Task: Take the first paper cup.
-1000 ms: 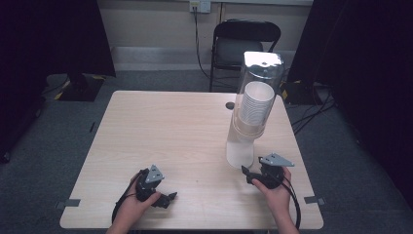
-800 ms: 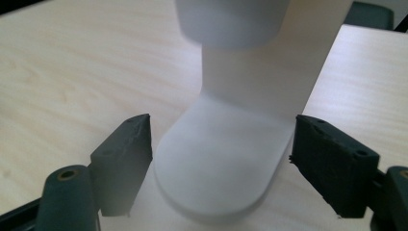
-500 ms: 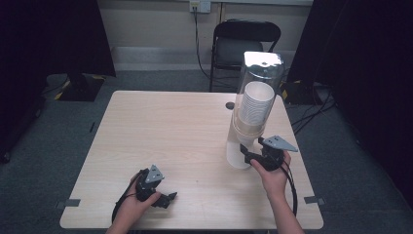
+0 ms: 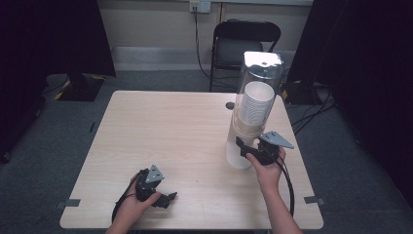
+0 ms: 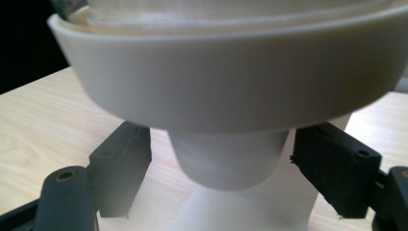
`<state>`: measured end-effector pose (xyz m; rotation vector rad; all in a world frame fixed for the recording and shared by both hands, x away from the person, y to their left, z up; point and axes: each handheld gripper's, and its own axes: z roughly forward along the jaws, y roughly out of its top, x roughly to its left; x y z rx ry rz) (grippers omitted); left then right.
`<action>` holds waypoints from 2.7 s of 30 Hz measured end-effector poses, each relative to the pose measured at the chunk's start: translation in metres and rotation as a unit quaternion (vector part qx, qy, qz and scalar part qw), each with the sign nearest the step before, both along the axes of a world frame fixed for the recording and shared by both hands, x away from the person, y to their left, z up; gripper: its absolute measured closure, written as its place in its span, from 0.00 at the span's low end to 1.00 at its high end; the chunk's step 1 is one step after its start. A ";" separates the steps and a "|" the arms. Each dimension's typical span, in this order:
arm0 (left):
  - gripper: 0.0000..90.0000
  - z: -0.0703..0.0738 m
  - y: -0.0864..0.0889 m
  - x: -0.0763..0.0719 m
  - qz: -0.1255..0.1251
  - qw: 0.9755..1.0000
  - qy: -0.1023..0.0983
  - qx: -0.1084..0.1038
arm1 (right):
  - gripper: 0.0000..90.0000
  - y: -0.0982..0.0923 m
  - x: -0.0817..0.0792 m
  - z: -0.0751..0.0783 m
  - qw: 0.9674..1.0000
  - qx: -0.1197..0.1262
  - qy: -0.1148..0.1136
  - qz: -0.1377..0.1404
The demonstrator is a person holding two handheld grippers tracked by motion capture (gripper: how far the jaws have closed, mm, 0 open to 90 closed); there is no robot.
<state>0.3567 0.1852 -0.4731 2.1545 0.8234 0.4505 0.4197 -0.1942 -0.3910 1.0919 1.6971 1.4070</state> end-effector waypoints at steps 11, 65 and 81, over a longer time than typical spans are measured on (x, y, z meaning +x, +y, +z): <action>0.00 0.000 0.000 0.001 -0.001 1.000 -0.001 0.003 | 0.28 0.005 0.005 -0.005 0.999 0.024 -0.031 -0.006; 0.00 0.001 0.000 0.002 -0.003 1.000 -0.002 0.006 | 0.39 0.007 0.008 -0.031 0.998 -0.021 -0.050 -0.031; 0.00 0.001 0.000 0.002 -0.002 1.000 -0.001 0.005 | 0.40 0.006 0.012 -0.034 0.997 -0.023 -0.063 -0.029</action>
